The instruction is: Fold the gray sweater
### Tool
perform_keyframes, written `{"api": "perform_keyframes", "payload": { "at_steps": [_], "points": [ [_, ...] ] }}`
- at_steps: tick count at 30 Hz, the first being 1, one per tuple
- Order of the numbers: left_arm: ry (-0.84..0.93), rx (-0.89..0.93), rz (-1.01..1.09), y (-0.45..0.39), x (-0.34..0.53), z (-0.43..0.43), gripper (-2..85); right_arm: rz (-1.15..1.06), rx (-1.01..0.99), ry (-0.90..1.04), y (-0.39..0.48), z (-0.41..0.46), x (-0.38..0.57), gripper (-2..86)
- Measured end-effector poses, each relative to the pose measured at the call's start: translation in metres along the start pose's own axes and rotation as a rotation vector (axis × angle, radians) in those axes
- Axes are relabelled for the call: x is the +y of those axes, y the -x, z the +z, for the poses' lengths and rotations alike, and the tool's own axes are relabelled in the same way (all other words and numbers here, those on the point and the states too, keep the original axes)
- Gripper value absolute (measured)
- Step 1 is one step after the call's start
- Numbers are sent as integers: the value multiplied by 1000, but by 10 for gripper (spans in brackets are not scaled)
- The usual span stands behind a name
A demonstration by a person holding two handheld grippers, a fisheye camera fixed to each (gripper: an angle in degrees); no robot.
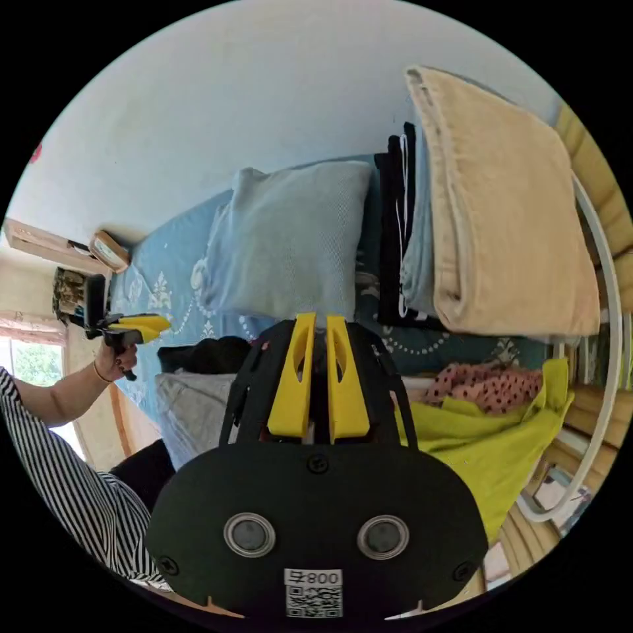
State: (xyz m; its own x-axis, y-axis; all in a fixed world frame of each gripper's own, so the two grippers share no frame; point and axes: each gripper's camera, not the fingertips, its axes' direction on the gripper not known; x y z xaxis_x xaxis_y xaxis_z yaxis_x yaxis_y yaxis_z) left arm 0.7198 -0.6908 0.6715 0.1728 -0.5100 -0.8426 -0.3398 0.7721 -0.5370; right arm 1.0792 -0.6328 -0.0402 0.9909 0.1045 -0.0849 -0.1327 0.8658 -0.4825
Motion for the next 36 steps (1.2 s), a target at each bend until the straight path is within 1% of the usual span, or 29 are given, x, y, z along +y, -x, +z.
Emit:
{"api": "perform_keyframes", "payload": {
  "at_steps": [2, 5, 7, 9, 10, 11, 15, 17, 21, 24, 27, 31, 33, 34, 36],
  "points": [
    [39, 59, 3, -9, 18, 9, 104, 35, -155, -35, -3, -17, 34, 63],
    [38, 9, 38, -23, 28, 17, 118, 44, -278, 0, 8, -20, 70, 73],
    [12, -37, 72, -30, 30, 20, 117, 37, -276, 13, 18, -20, 85, 77],
    [-2, -71, 107, -37, 33, 24, 115, 19, -234, 35, 27, -19, 94, 84],
    [-1, -83, 135, -42, 36, 28, 112, 5, -178, 58, 31, -16, 98, 90],
    [16, -79, 157, -44, 39, 34, 108, -3, -144, 84, 33, -12, 100, 99],
    [67, -3, 141, -39, 55, 50, 99, -7, -143, 136, 33, -3, 110, 118],
    [99, 7, 131, -33, 66, 57, 96, 1, -152, 133, 35, 2, 117, 102],
    [109, 20, 121, -21, 78, 62, 93, 5, -58, 150, 43, 11, 125, 52],
    [104, -8, 137, -13, 85, 63, 92, -17, -91, 103, 55, 4, 130, 46],
    [96, 6, 131, -1, 93, 61, 92, -123, -115, 38, 76, -4, 129, 56],
    [95, 28, 123, 17, 108, 60, 89, -291, -10, 149, 103, 21, 111, 83],
    [102, 33, 124, 24, 116, 59, 88, -321, -24, 223, 107, 37, 105, 88],
    [106, 39, 121, 29, 121, 58, 87, -327, -63, 281, 108, 47, 104, 87],
    [107, 41, 118, 38, 129, 56, 86, -333, -86, 289, 111, 52, 108, 76]
  ]
}}
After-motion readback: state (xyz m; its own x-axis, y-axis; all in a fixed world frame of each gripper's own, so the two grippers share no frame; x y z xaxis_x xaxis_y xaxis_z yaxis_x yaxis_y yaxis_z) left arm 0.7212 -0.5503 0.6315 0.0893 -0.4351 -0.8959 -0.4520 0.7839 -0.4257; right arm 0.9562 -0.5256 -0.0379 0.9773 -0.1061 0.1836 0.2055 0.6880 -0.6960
